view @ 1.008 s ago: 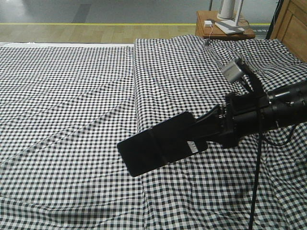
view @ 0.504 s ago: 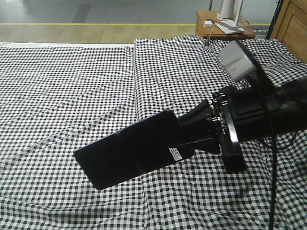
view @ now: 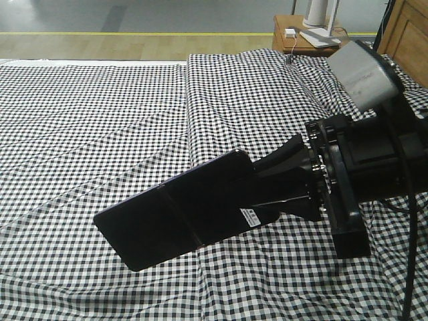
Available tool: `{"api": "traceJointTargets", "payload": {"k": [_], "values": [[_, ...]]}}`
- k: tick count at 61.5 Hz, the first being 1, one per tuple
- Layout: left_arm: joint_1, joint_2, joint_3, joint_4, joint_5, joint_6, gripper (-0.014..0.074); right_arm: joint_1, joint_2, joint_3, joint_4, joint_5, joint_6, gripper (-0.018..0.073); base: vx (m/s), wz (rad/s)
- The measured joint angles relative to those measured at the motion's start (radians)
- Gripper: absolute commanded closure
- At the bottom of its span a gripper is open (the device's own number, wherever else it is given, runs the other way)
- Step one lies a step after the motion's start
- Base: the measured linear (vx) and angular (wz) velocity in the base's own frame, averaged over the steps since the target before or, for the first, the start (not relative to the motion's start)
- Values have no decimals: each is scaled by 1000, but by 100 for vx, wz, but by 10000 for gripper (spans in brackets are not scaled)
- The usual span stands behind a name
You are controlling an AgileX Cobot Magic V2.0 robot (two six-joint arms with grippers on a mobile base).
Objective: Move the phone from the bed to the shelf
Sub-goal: 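Hold the phone raised in the right gripper while turning away from the bed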
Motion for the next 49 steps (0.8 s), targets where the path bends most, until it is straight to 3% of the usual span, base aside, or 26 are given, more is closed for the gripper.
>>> {"api": "traceJointTargets", "payload": {"k": [49], "values": [[0, 0, 0, 0, 0, 0, 596, 0, 0, 0, -3, 1, 3, 561, 0, 0]]}}
